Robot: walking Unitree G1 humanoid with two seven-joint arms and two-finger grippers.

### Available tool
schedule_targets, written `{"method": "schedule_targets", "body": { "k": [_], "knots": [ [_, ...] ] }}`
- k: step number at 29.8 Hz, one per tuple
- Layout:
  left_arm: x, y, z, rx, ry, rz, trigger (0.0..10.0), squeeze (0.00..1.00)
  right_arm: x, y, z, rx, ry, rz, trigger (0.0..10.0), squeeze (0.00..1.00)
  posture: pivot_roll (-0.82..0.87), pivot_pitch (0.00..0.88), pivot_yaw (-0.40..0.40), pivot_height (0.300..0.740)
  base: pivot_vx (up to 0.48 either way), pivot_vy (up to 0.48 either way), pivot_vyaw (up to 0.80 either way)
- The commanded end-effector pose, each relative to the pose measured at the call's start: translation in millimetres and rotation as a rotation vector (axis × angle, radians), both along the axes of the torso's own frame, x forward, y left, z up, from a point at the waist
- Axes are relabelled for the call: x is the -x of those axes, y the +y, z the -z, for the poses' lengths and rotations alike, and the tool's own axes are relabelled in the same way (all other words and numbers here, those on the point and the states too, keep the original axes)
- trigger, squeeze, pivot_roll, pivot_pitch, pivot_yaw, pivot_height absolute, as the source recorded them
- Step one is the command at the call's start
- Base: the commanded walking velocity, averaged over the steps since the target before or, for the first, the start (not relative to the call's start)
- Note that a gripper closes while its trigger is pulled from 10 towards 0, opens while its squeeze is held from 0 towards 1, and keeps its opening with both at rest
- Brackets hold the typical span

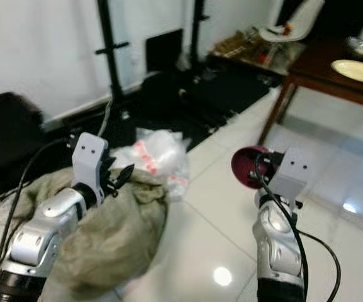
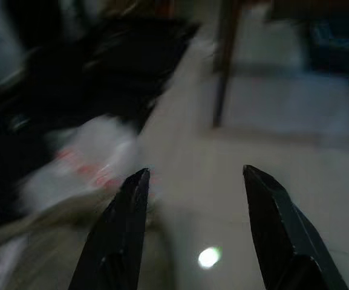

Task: Setting the table

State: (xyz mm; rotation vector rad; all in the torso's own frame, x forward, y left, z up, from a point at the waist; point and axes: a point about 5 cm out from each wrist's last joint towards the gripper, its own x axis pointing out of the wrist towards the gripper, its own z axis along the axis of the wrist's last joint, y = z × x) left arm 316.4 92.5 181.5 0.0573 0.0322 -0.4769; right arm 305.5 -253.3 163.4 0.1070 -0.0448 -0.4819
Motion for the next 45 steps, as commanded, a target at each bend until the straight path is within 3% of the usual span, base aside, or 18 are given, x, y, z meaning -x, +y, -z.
{"method": "schedule_targets", "body": {
  "k": [1, 15, 45],
  "knots": [
    [0.4, 8.4, 8.1, -0.015, 0.026, -0.025, 10.0, 0.00, -1.4, 4.9, -0.1, -0.008, -0.009, -0.014, 10.0, 0.00, -0.05, 0.019, 0.072, 0.740, 0.000, 0.000, 0.00],
    [-0.9, 6.0, 8.4, -0.010, 0.025, -0.015, 10.0, 0.00, -2.4, 4.8, -1.5, -0.005, -0.015, -0.014, 10.0, 0.00, -0.06, 0.010, 0.072, 0.740, 0.000, 0.000, -0.17],
    [-2.4, 5.1, 7.4, -0.009, 0.022, -0.010, 10.0, 0.00, -1.7, 8.7, -1.5, -0.008, -0.024, -0.025, 10.0, 0.00, -0.06, 0.019, 0.079, 0.740, 0.000, 0.000, -0.75]
  ]
}}
